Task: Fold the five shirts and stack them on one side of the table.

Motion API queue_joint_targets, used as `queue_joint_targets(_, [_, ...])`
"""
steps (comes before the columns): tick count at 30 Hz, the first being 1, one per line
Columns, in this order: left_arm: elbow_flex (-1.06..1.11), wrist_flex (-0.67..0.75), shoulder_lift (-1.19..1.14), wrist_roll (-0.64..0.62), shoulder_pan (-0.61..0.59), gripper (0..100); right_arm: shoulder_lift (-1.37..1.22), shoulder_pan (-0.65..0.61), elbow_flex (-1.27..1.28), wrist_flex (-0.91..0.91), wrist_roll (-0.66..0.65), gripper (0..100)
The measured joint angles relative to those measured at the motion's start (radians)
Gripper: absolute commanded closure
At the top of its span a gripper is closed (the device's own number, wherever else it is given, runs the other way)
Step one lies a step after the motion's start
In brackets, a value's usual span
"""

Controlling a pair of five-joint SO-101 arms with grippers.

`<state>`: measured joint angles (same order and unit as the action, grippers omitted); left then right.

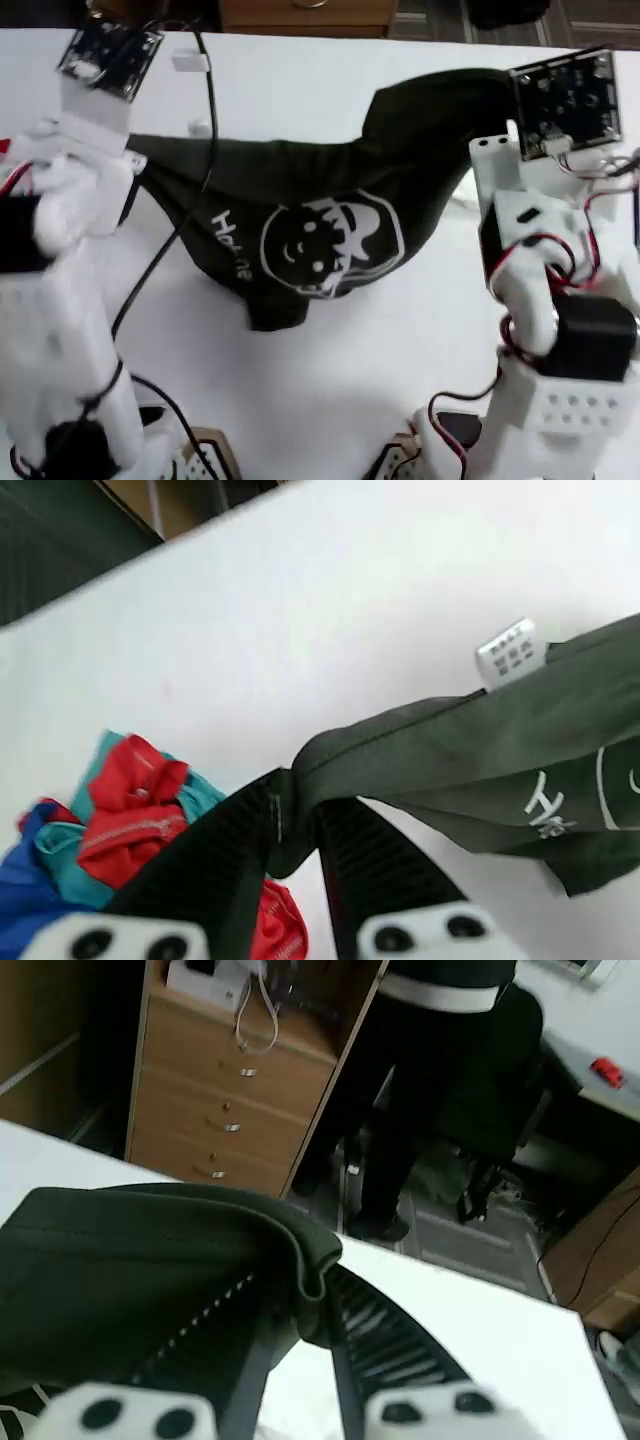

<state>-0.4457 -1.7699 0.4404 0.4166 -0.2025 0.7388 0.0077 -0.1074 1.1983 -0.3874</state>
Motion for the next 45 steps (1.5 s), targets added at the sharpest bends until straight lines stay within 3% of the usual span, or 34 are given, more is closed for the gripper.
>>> queue_joint_targets(12, [-0.02,0.0,0.29,0.0,0.0,97,0.003,0.0,-0.239,0.055,0.0,98.1])
queue_joint_targets(25, [-0.025,0.009,0.431,0.0,0.0,97,0.026,0.0,-0.482,0.298,0.0,98.1])
queue_joint_targets(45, [-0.107,0.043,0.511,0.002,-0.002,97,0.204,0.005,-0.525,0.275,0.041,98.1])
